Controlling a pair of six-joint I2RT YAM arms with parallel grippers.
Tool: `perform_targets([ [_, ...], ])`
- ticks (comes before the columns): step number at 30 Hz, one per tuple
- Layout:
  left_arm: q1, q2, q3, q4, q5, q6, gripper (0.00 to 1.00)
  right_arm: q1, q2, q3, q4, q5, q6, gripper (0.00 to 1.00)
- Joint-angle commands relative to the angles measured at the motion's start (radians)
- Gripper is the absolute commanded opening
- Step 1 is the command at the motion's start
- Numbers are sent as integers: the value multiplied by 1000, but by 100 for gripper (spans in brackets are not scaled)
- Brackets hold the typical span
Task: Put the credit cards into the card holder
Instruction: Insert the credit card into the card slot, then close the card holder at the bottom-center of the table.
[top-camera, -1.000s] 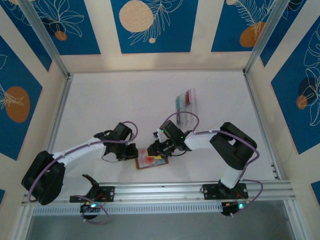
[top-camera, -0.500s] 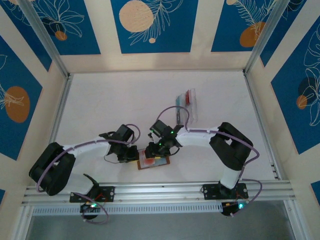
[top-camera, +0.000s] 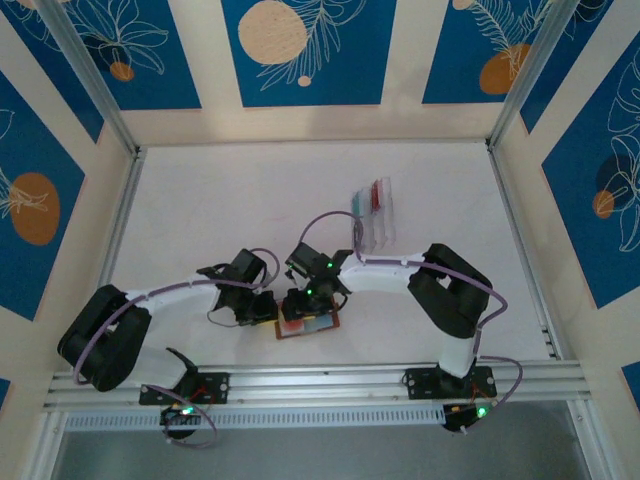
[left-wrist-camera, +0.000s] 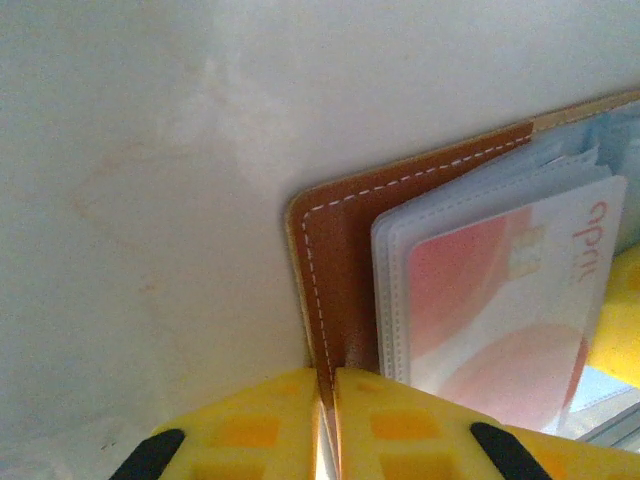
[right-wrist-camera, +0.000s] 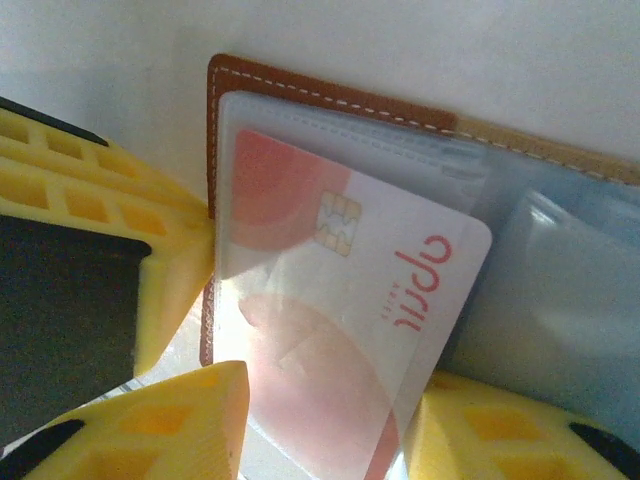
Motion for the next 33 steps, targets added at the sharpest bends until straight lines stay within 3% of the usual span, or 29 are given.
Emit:
perform_targets([
  [1,-4,32,-37,37,-12,-11,12,13,9,57,-119,108,-39,48],
  [7,-4,48,-46,50,-14,-17,12,21,-20,105,-266,230,-70,56],
  [11,-4,54,-44,50,-12,-14,11,24,-41,113,-321,274,-72,55],
  [14,-3,53,-45,51,-12,-13,12,29,-82,101,-363,366,-34,51],
  [20,-4,59,-42,56,-4,-15,11,40,-63,113,-483,553,25,53],
  [26,-4,56,-40,56,-4,-15,12,40,-11,108,-490,569,31,55],
  [30,-4,59,-38,56,-4,-11,11,32,5,95,-491,582,37,42],
  [33,-11,74,-30,59,-3,1,12,28,-22,86,-497,593,37,17],
])
